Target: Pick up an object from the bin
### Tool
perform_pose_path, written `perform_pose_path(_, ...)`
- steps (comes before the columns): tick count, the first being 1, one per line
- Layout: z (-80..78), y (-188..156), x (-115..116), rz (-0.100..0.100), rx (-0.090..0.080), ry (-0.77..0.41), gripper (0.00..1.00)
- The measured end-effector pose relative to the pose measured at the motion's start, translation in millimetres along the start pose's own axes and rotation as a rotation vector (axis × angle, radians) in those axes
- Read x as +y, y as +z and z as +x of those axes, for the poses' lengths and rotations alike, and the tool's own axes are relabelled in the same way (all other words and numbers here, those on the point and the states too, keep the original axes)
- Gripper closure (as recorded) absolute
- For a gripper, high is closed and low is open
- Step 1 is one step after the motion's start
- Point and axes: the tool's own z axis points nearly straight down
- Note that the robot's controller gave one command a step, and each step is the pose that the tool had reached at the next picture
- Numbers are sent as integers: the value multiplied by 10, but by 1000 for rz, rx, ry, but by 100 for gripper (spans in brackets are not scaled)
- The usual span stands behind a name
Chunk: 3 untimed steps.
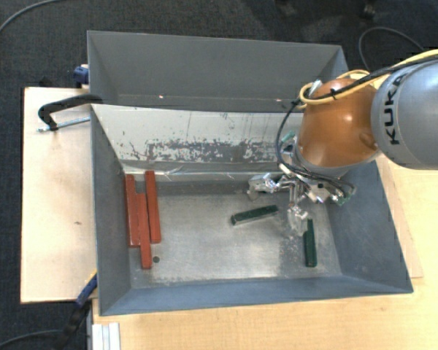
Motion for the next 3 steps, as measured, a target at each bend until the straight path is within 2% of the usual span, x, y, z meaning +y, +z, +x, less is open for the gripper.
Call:
perform_pose_path(1,-27,-19,23,-2,-4,-3,100)
perform_pose_path(2,529,-193,196,-4,4,-6,100)
perform_pose_path(3,506,-187,193,-3,0,-7,0)
